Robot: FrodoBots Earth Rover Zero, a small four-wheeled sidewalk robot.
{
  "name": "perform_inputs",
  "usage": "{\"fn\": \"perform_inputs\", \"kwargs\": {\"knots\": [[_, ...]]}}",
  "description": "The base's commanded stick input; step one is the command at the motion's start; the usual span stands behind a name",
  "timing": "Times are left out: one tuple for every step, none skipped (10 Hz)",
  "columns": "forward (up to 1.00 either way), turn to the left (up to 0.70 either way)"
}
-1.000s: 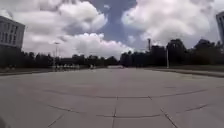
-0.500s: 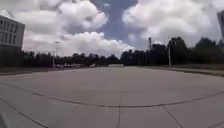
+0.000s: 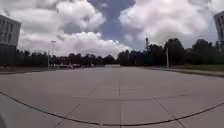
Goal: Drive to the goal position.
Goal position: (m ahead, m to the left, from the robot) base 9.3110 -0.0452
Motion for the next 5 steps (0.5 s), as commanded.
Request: {"fn": "perform_inputs", "kwargs": {"knots": [[1.0,-0.02],[1.0,-0.1],[1.0,-0.2],[1.0,-0.14],[1.0,0.0]]}}
